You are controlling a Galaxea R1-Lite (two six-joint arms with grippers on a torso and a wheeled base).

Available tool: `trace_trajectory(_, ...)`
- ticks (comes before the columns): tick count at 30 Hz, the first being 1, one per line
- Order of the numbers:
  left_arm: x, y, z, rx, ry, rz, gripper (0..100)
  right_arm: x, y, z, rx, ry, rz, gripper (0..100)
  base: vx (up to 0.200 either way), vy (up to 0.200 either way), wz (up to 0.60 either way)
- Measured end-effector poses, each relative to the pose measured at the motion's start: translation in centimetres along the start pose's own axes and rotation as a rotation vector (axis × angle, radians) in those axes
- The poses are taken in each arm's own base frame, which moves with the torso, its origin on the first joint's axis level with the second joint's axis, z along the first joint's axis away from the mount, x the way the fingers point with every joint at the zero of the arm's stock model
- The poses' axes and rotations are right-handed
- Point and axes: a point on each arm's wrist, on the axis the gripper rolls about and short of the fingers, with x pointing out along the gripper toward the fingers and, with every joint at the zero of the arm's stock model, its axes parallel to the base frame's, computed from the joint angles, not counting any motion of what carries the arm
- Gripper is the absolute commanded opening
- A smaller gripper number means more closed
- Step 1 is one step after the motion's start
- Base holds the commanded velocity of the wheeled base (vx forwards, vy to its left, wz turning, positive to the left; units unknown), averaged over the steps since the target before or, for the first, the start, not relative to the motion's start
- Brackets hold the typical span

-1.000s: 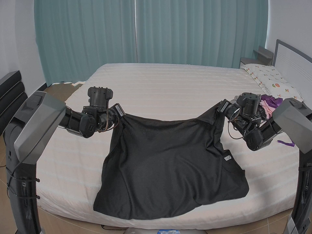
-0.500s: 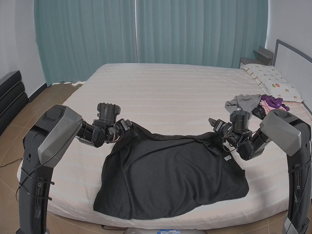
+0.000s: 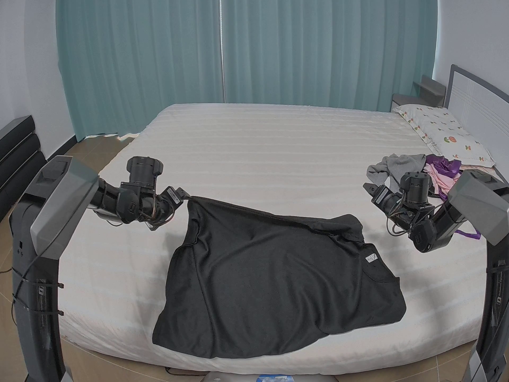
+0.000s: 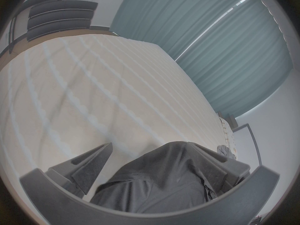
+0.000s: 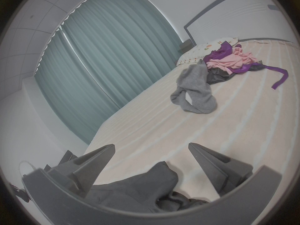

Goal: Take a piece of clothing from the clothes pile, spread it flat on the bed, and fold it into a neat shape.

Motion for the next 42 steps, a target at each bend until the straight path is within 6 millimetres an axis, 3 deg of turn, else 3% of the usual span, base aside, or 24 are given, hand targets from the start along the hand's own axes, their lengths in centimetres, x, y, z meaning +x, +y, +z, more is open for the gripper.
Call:
trace_trajectory(5, -1.3, 1.6, 0.3, -0.032, 0.035, 0.018, 100, -1.2, -0.5, 0.1, 0.029, 0.032, -0.006, 100, 0.0, 0.0, 0.0)
trace_trajectory(17, -4.4, 4.4, -2.3, -0.017, 0.215, 0.021, 100, -3.1, -0.5, -1.7, 0.111, 0.125, -0.015, 100, 0.0, 0.0, 0.0)
trace_trajectory(26, -6.8, 5.1, -4.3, -0.178, 0.215, 0.022, 100, -3.4, 1.0, -3.9, 0.123, 0.226, -0.034, 100, 0.0, 0.0, 0.0)
trace_trajectory(36, -8.8, 5.6, -6.8, -0.174, 0.179, -0.031, 100, -2.4, 1.9, -5.8, 0.102, 0.304, -0.073, 100, 0.0, 0.0, 0.0)
trace_trajectory(37, -8.9, 5.6, -6.9, -0.174, 0.177, -0.031, 100, -2.1, 1.9, -5.8, 0.101, 0.306, -0.077, 0, 0.0, 0.0, 0.0)
trace_trajectory(42, -9.2, 5.6, -7.0, -0.173, 0.168, -0.035, 100, -0.6, 2.0, -5.9, 0.099, 0.314, -0.096, 0, 0.0, 0.0, 0.0)
